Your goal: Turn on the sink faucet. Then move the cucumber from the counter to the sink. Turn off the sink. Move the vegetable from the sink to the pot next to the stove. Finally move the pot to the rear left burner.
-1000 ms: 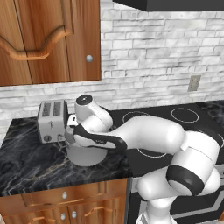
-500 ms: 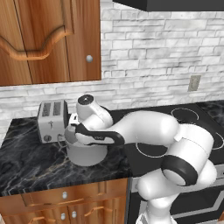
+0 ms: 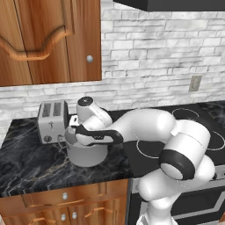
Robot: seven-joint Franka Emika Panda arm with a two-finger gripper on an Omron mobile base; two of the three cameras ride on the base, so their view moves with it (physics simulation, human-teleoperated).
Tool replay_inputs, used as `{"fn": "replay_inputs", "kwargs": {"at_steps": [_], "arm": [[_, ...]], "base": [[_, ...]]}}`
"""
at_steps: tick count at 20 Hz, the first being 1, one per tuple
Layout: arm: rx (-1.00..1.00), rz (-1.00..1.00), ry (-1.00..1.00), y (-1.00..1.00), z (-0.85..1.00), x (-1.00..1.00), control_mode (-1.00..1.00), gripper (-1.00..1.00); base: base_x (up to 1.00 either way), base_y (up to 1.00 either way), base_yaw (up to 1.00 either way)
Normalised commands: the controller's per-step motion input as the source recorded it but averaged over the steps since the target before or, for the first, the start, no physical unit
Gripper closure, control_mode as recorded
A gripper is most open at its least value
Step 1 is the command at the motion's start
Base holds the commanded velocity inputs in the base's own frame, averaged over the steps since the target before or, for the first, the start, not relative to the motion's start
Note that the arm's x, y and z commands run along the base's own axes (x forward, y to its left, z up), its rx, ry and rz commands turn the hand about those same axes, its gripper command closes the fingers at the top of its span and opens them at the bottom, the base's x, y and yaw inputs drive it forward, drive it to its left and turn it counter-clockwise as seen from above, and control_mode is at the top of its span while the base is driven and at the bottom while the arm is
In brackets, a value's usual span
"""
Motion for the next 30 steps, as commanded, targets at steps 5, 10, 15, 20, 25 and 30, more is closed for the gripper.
{"fn": "replay_inputs", "kwargs": {"at_steps": [5, 10, 15, 20, 25, 30], "arm": [[-0.01, 0.00, 0.01, 0.00, -0.24, 0.10, -1.00, 1.00], [-0.02, 0.00, 0.01, 0.00, -0.18, 0.19, -1.00, -1.00], [0.00, -0.01, 0.00, 0.00, 0.00, 0.14, -1.00, -1.00], [0.00, -0.03, 0.00, 0.00, 0.04, 0.04, -1.00, -1.00], [0.00, -0.09, -0.04, -0.04, 0.22, -0.14, -1.00, -1.00], [0.00, -0.19, -0.03, -0.17, 0.08, -0.45, -1.00, -1.00]], "base": [[0.00, 0.00, 0.00], [0.00, 0.00, 0.00], [0.00, 0.00, 0.00], [0.00, 0.00, 0.00], [0.00, 0.00, 0.00], [0.00, 0.00, 0.00]]}}
